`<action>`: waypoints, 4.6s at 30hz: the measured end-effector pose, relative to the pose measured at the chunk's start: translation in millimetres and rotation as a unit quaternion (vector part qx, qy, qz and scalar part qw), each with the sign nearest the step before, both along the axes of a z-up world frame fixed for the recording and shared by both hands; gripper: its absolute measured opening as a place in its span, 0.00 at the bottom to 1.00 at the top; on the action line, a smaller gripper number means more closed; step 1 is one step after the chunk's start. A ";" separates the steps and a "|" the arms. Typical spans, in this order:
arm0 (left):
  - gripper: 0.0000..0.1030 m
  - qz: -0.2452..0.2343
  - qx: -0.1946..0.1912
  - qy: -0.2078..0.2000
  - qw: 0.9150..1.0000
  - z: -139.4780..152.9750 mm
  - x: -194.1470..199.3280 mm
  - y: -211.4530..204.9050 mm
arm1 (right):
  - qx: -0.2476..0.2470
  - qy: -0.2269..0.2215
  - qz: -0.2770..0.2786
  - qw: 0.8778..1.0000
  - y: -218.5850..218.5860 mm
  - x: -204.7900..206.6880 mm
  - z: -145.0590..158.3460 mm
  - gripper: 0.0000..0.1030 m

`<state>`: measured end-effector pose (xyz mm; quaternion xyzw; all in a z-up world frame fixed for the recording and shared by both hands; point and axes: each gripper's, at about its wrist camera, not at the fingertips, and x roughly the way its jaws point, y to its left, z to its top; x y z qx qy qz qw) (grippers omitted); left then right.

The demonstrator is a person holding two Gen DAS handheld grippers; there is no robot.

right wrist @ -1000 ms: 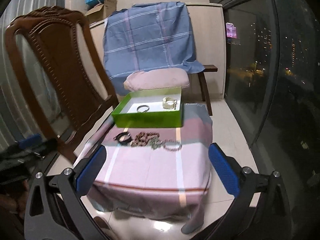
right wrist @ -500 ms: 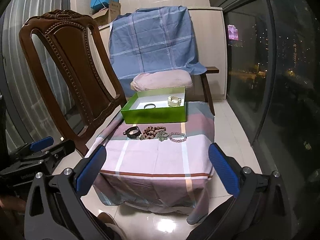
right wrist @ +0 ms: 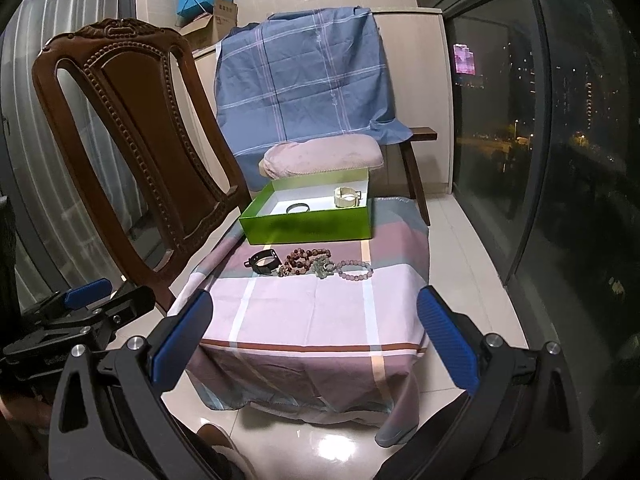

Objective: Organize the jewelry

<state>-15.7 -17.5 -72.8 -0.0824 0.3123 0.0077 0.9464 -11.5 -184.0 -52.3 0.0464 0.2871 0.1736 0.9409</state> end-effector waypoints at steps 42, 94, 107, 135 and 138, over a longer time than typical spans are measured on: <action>0.08 0.026 -0.057 0.198 0.978 -132.7 287.3 43.9 | -0.063 0.100 0.080 0.990 37.8 149.0 -91.6 0.88; 0.08 -0.035 -0.111 0.027 0.993 -28.1 127.0 83.4 | -0.174 0.183 0.153 0.955 107.4 274.1 -165.0 0.19; 0.08 -0.058 -0.074 -0.019 0.995 23.2 97.7 48.9 | -0.049 -0.027 0.041 0.998 55.1 102.9 26.8 0.20; 0.08 -0.058 -0.026 -0.043 0.997 51.4 22.8 3.6 | -0.008 -0.087 -0.006 0.996 12.0 3.0 49.1 0.20; 0.08 -0.059 -0.025 -0.043 0.997 51.5 23.3 4.2 | -0.007 -0.087 -0.006 0.996 10.9 3.5 49.4 0.20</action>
